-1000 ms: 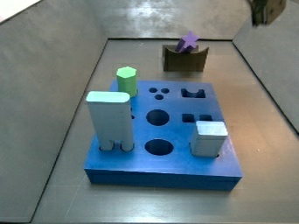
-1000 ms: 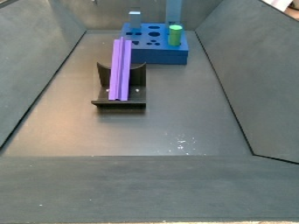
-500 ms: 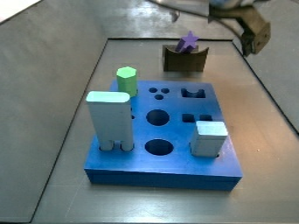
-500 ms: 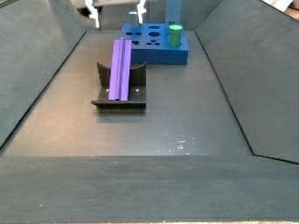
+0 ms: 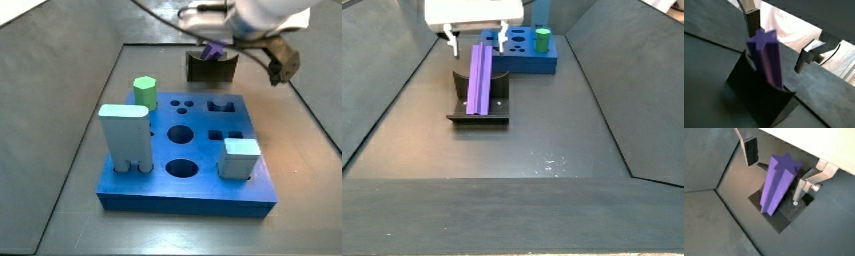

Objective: Pick up the star object. Move up. Place the star object on the fixture. Regrasp the star object. Move to above the board. Insert the star object.
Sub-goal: Regrasp the star object, then move to above the board.

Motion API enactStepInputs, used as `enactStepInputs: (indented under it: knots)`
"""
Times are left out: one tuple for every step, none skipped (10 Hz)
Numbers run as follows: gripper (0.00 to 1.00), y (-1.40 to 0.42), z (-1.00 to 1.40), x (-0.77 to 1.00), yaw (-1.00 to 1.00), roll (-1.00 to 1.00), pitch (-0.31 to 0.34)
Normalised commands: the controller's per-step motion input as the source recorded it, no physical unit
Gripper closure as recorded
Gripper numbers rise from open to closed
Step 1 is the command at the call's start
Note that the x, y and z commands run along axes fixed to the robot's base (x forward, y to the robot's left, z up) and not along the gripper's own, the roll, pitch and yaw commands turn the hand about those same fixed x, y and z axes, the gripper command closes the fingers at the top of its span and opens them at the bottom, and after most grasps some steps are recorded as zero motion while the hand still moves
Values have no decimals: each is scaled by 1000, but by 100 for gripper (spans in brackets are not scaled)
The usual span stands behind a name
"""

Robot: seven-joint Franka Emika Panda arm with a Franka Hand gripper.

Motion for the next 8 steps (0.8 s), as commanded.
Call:
enactStepInputs:
  knots:
    - [0, -1, -336, 65, -46, 72, -5]
    - [0, -1, -208, 70, -36, 66, 8]
    - [100, 0, 0, 0, 0, 0, 0]
    - [100, -62, 1000, -174, 46, 383, -103]
    - [100, -65, 1000, -173, 42, 362, -113]
    - [100, -62, 1000, -169, 32, 292, -142]
    - [100, -55, 1000, -164, 7, 215, -159]
    - [100, -55, 1000, -162, -19, 154, -162]
